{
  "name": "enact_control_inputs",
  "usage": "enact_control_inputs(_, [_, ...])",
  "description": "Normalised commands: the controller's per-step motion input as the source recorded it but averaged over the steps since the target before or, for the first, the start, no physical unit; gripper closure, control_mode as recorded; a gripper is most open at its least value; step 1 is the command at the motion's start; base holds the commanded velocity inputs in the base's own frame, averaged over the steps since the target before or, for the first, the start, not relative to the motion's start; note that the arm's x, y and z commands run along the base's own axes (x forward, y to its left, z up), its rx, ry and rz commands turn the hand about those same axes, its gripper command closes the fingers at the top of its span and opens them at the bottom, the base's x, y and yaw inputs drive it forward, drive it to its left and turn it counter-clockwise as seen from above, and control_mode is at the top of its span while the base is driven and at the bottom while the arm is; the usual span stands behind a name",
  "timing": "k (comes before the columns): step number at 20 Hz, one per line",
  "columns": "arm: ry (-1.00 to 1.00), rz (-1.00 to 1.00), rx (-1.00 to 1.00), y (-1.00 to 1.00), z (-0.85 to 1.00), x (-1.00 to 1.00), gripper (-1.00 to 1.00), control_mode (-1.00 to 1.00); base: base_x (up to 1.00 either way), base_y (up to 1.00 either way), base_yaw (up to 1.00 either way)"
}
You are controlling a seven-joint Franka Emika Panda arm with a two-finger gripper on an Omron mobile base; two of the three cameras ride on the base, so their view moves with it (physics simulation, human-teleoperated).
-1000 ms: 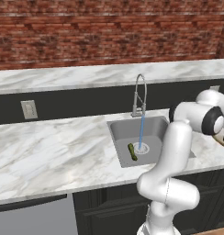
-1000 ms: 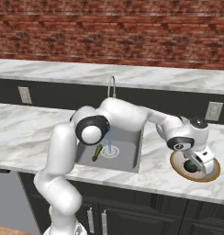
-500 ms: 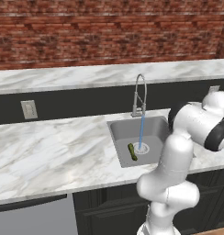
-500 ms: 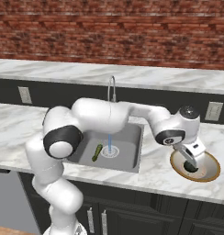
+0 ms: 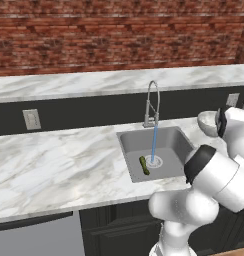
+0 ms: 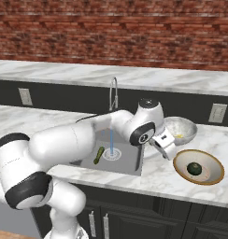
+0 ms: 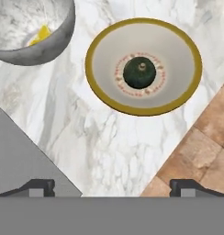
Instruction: Pick the squashs from the sink and place them in one bowl. Place the lemon wedge in the other bowl. Then turn off the sink faucet.
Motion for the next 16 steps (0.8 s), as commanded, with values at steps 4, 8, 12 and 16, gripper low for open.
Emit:
enact_control_inputs(4, [0.12,0.02,-0.07,1.0,0.04,0.0,-1.0,-1.0,0.0,0.0,0.0])
enact_control_inputs(8, [0.15,0.08,-0.06,1.0,0.0,0.0,-1.0,-1.0,0.0,0.0,0.0])
enact_control_inputs(12, [0.18,0.12,-0.02,1.0,0.0,0.0,-1.0,-1.0,0.0,0.0,0.0])
enact_control_inputs(16, [0.18,0.18,0.0,1.0,0.0,0.08,-1.0,-1.0,0.0,0.0,0.0])
